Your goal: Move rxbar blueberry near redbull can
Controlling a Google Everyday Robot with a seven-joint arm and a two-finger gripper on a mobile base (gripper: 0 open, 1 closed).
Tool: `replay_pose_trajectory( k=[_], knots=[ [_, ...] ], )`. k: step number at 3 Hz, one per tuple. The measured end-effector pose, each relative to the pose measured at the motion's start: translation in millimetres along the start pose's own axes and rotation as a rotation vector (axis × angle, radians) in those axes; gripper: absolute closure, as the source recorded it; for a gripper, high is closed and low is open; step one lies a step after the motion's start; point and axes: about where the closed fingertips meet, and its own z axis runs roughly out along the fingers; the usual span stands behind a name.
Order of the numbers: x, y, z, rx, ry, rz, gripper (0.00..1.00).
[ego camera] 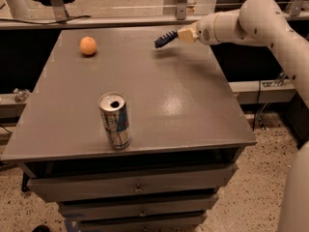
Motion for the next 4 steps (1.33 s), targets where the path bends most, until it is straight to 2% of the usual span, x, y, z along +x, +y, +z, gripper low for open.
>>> replay_pose_trajectory(
  k=[1,2,3,4],
  knots=[
    [7.0,37.9,-29.4,-0.017,0.002,-0.003,1.0],
    [24.9,86.3,-53.1,-0.057,0.04,-0.015,1.0],
    [24.9,86.4,-53.0,-0.057,0.04,-0.015,1.0],
    [26.6,95.5,-58.4,-0.08,0.067,-0.057,1.0]
  ],
)
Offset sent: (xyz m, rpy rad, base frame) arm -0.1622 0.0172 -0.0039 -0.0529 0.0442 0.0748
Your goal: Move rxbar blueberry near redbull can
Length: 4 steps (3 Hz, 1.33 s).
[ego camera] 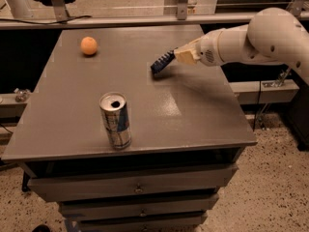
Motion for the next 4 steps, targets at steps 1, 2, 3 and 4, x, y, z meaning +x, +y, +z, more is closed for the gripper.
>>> replay_pose_trajectory(
  k=[1,2,3,4],
  knots=[
    [8.9,21.0,-21.0,-0.011,0.036,-0.031,1.0],
    [24.0,49.2,-44.0,-0.033,0.07,-0.045,1.0],
    [39.9,78.1,-63.1,-0.069,0.099,-0.036,1.0],
    [52.4,102.2,-78.7,-0.102,0.12,-0.016,1.0]
  ],
)
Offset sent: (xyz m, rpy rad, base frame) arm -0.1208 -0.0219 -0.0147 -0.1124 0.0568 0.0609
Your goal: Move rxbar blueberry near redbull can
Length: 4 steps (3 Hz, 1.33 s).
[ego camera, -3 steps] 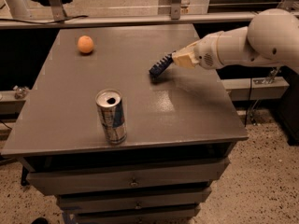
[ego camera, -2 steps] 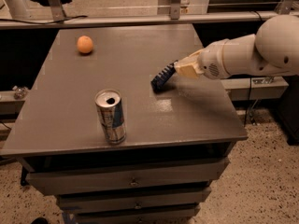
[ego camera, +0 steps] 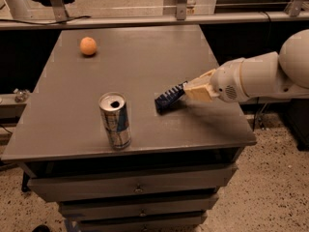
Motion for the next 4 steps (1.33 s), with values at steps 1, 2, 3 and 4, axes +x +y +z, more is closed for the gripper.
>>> replay_pose_trajectory(
  k=[1,2,3,4],
  knots=[
    [9.7,25.6,-7.5,-0.04,0.01,0.024,1.0],
    [14.5,45.3,-11.6,-0.077,0.019,0.039,1.0],
    [17.8,64.7,-12.6,-0.123,0.025,0.055,1.0],
    [21.7,84.2,-9.8,-0.17,0.026,0.076,1.0]
  ],
)
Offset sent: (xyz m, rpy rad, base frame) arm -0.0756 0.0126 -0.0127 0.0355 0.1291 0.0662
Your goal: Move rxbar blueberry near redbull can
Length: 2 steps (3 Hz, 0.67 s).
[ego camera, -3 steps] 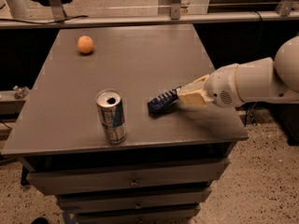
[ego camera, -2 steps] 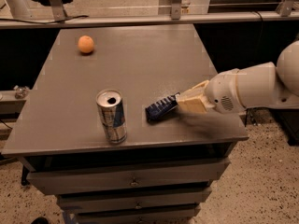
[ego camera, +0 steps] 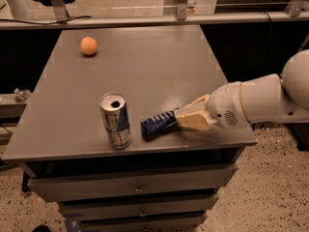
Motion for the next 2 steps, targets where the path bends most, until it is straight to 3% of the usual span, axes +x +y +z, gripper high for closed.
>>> replay_pose_trajectory(
  k=[1,2],
  knots=[
    [4.3,13.3,6.9,-0.036,0.002,0.011,1.0],
    [8.9,20.6,13.8,-0.054,0.017,0.013,0.82]
  ],
)
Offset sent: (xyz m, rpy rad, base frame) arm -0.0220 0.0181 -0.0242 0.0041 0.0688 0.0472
